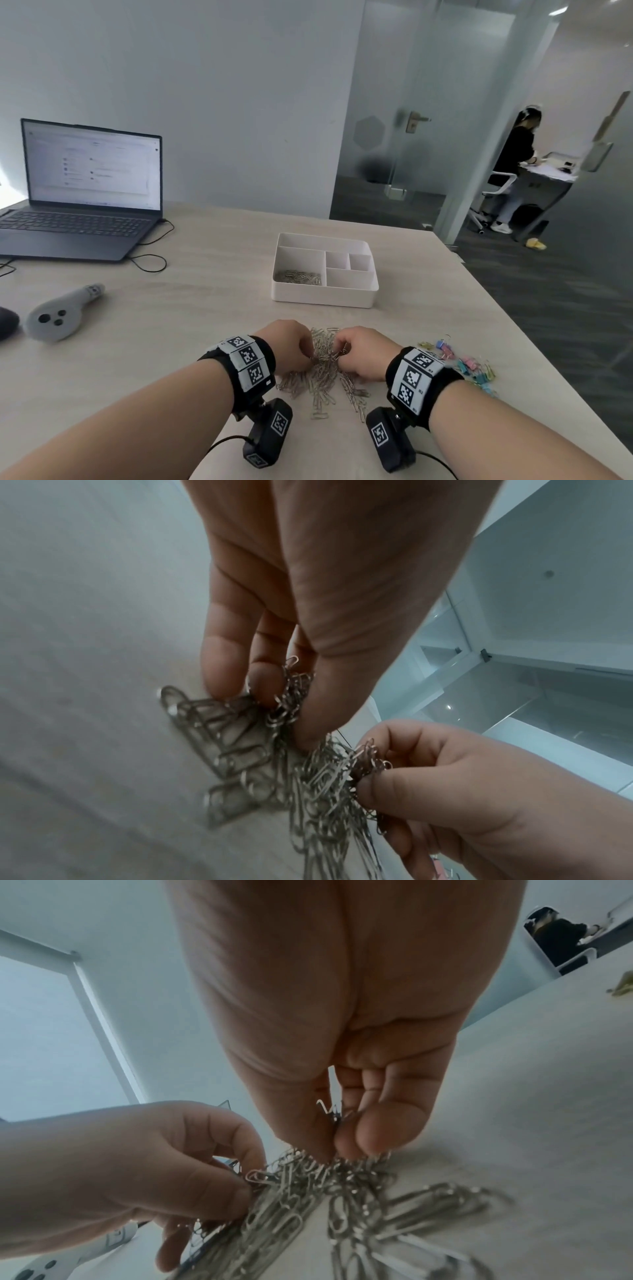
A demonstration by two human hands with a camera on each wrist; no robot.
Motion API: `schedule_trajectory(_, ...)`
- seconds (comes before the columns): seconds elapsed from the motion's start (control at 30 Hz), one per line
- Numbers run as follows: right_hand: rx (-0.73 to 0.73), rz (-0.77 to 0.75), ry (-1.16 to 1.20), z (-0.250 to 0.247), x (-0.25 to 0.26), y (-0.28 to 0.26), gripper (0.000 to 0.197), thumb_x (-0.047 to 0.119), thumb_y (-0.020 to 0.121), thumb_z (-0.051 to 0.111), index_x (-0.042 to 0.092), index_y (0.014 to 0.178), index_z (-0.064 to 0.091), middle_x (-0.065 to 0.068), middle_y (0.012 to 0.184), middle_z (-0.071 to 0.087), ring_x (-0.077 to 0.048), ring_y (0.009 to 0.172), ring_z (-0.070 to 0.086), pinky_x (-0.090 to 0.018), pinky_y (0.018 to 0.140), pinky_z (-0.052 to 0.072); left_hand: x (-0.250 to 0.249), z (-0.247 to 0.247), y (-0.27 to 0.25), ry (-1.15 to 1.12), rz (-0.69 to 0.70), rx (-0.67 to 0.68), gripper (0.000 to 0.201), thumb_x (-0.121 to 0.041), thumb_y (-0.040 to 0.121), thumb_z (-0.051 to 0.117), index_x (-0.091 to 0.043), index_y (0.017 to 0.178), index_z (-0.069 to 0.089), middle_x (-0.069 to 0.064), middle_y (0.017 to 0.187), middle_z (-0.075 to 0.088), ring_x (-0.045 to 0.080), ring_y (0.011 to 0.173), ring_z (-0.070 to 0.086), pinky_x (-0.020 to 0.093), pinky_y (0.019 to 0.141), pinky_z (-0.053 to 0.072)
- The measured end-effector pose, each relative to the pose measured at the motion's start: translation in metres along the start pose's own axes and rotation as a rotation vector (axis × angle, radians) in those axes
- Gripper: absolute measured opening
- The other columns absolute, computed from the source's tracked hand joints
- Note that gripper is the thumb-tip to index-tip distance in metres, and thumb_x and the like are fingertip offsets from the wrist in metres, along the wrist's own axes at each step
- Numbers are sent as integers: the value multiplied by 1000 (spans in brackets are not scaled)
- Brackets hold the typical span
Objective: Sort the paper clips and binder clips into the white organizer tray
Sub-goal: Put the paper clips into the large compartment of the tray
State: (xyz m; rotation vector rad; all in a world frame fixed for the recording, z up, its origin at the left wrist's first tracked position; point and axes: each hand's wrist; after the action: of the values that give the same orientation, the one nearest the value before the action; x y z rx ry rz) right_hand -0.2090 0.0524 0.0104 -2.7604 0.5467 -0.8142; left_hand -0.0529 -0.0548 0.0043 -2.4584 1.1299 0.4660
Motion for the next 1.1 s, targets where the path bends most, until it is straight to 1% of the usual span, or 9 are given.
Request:
schedule_trajectory(0.07,12,19,81,-1,-2,3,20,7,87,59,20,101,61,-2,72,62,-23,60,64,-31,56,55,1,-3,0,-70,-7,0,7,-23,81,68,-22,87,73,-7,87,69,9,68,62,24,63,54)
schedule_trajectory(0.13,14,13,166,-3,-4,7,19,4,87,58,15,103,60,-7,67,62,-20,55,62,-29,54,55,4,-7,2,-187,-21,14,6,-17,81,69,-18,85,73,1,89,74,14,66,69,30,64,62)
schedule_trajectory(0.23,12,-2,264,-7,-5,11,14,4,87,62,13,98,59,-10,67,60,-15,49,59,-26,49,54,9,-15,5,-323,-31,28,5,-15,82,73,-14,87,74,6,89,73,11,57,68,25,55,59)
schedule_trajectory(0.37,6,-16,406,-13,-7,21,12,4,87,66,14,89,60,-10,69,58,-18,55,58,-28,49,53,20,-27,15,-484,-28,31,2,-16,77,75,-18,78,74,2,77,70,18,70,69,36,65,63)
schedule_trajectory(0.53,10,-29,558,-28,0,38,12,-1,88,65,8,95,60,-9,69,57,-16,54,55,-25,47,49,26,-50,32,-678,-24,-13,5,-8,82,75,-12,80,72,0,72,67,10,67,63,29,59,57)
schedule_trajectory(0.67,-13,-64,646,-49,14,59,13,-3,89,65,8,94,59,-9,68,56,-15,53,55,-26,48,50,32,-69,52,-767,-24,-124,4,-6,83,74,-9,82,70,0,71,66,8,65,62,27,57,57)
schedule_trajectory(0.8,-103,-70,683,-66,32,89,16,-3,90,63,11,94,58,-7,68,56,-14,53,56,-24,47,51,38,-84,78,-794,-60,-314,12,-9,81,76,-14,74,67,0,68,65,12,64,62,36,65,62)
schedule_trajectory(0.93,-186,-64,641,-69,46,122,14,-1,88,63,12,90,58,-8,69,59,-16,55,58,-27,51,53,41,-91,101,-776,-117,-440,8,-11,83,76,-11,78,70,6,74,68,19,63,65,47,69,63)
schedule_trajectory(1.1,-237,-48,605,-61,54,145,15,4,90,65,6,105,64,-8,81,63,-19,72,64,-33,67,61,43,-89,111,-590,-124,-464,7,-25,89,70,-18,89,73,6,81,74,23,63,71,41,65,64)
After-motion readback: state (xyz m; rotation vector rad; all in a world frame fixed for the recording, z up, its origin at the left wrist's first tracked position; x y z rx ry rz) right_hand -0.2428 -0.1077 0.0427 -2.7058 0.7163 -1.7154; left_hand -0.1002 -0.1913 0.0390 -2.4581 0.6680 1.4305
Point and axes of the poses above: each hand's wrist, its own y-axis towards the middle knuckle, its own z-axis out of the palm, x = y × z
